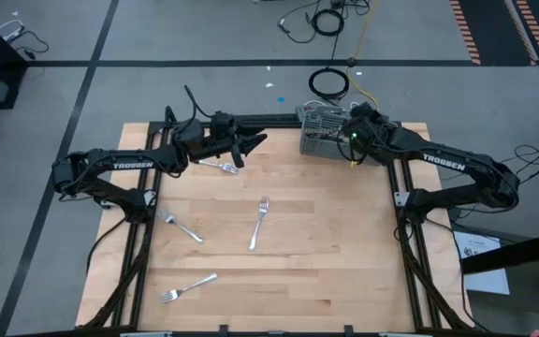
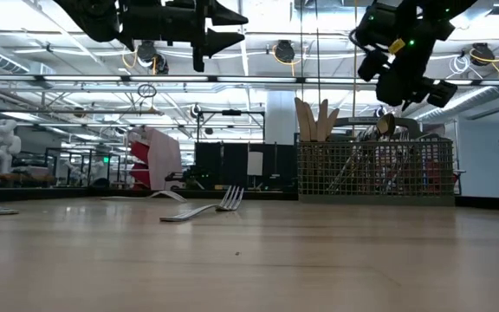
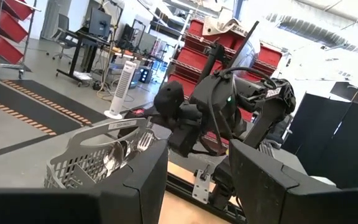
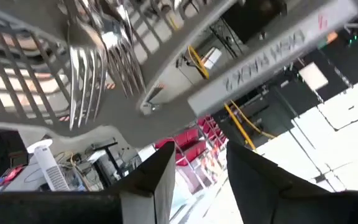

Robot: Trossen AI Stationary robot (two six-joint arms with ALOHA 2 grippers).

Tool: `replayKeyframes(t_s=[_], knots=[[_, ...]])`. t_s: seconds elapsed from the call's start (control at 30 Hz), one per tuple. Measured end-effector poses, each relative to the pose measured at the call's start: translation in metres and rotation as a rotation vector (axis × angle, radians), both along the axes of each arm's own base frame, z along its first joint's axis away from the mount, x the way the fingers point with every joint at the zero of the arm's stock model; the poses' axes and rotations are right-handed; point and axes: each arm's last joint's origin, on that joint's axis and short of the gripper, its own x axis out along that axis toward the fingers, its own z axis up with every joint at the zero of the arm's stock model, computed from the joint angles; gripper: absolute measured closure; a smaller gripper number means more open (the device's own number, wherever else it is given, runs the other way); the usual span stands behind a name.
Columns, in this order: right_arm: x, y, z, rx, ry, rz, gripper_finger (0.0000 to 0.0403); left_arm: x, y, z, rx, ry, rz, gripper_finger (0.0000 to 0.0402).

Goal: Sort silverware
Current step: Put the silver spoon into the silverware basket

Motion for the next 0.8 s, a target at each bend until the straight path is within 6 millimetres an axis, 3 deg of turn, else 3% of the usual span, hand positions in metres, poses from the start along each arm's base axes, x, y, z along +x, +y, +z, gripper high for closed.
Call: replayKeyframes(t_s=[0.23, 0.53, 0.67, 0.8], knots=[[-0.014, 0.008, 0.018, -0.053, -0.077, -0.006, 0.027, 0.0, 0.0, 0.0, 0.001, 0.003, -0.013, 0.0224], [-0.032, 0.022, 0.045, -0.197, -0.332, -0.056, 0.027, 0.002, -0.005, -0.008, -0.015, 0.09, -0.125, 0.0224], [-0.029, 0.029, 0.06, -0.284, -0.564, -0.043, 0.027, 0.004, -0.011, -0.023, -0.1, 0.275, -0.165, 0.0224], [-0.019, 0.03, 0.072, -0.302, -1.009, -0.048, 0.027, 0.006, -0.023, -0.032, -0.176, 0.484, -0.186, 0.0224]])
